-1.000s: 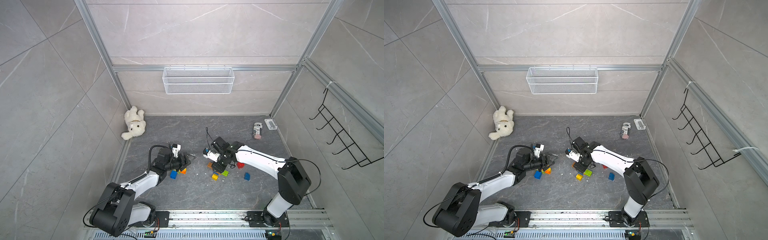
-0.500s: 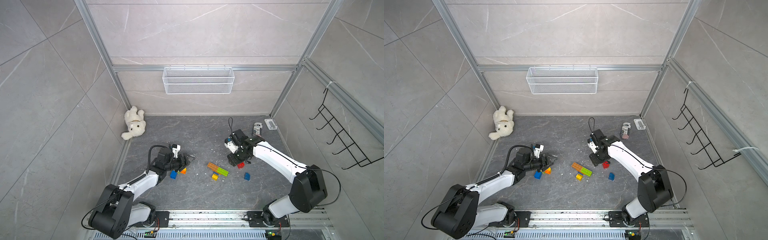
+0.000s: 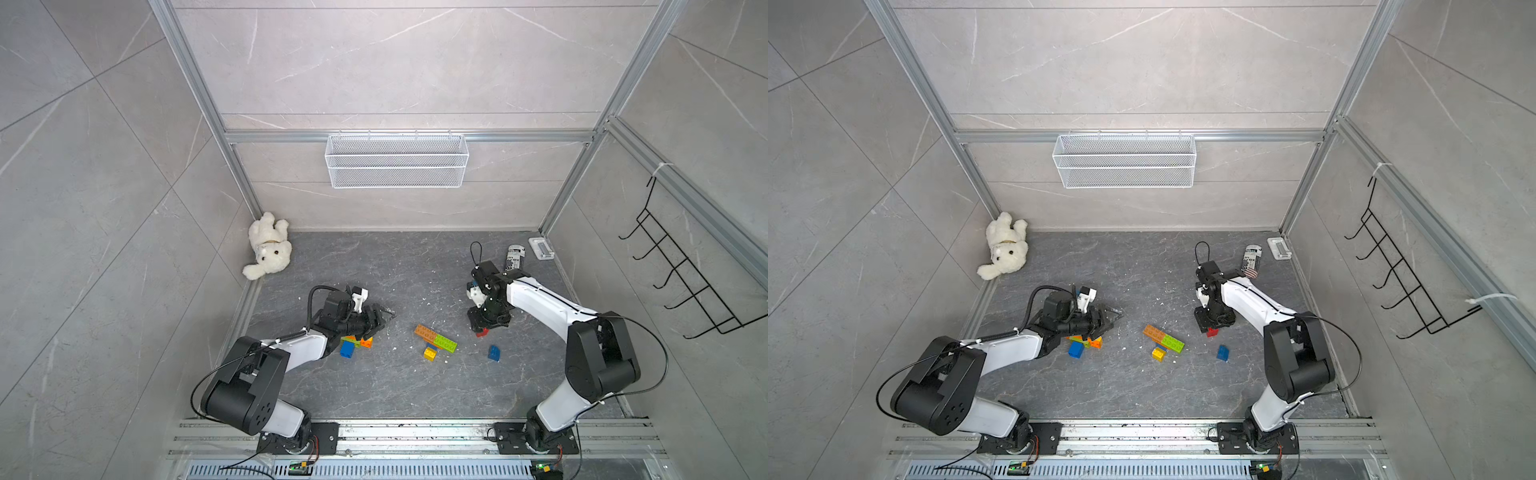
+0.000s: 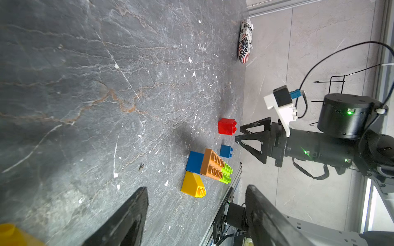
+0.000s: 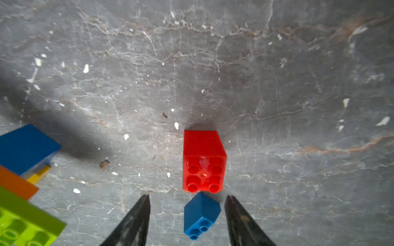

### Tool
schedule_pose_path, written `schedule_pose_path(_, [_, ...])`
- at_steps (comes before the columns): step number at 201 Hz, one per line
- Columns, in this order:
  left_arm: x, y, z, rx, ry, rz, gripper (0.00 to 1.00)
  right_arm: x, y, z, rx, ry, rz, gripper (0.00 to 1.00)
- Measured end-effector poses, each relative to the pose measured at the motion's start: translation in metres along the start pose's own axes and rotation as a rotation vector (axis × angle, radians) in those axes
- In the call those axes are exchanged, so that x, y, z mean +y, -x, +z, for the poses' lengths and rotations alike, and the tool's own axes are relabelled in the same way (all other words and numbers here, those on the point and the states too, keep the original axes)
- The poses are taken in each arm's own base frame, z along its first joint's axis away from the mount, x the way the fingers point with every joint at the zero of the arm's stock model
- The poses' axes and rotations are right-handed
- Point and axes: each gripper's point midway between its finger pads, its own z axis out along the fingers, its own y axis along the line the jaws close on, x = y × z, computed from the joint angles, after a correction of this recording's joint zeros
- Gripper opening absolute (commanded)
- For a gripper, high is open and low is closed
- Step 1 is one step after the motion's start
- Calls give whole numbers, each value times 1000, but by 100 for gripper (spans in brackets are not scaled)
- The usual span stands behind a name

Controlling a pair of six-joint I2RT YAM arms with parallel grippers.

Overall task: Assemble a fork with lego
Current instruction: Pick up the lego brick from the center of the board, then assemble the lego brick with the lego brick.

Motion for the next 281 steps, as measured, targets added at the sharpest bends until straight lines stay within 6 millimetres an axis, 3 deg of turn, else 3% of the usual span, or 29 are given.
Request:
schedule_pose_path(39, [-2,1,2,3,-16,8,74,-14,5,13,14,1,34,52])
schedule_pose_path(71, [-3,1,2,2,-19,10,74,-13,6,23,29,13,26,44])
schedule_pose_path(131, [-2,1,2,1,-16,9,72,-8,10,21,12,43,25,37])
schedule_pose_path(143, [0,0,1,4,-3,2,71,-5,8,13,1,48,16,31])
schedule_pose_path(165, [0,-3,-7,-2,33,0,71,15,11,-23,-56,83,-55,25])
schedule_pose_path(184, [-6,-3,-17,-24,47,20,71,48,23,-62,-133,105,-173,25])
schedule_pose_path(202, [-14,-4,-26,-44,47,39,71,83,23,-81,-155,125,-293,26])
schedule_pose_path(237, [-14,-13,-38,-57,57,50,71,119,1,-87,-72,117,-454,27])
schedule_pose_path(281, [-5,-22,-42,-46,79,36,71,145,-3,-80,7,47,-606,27])
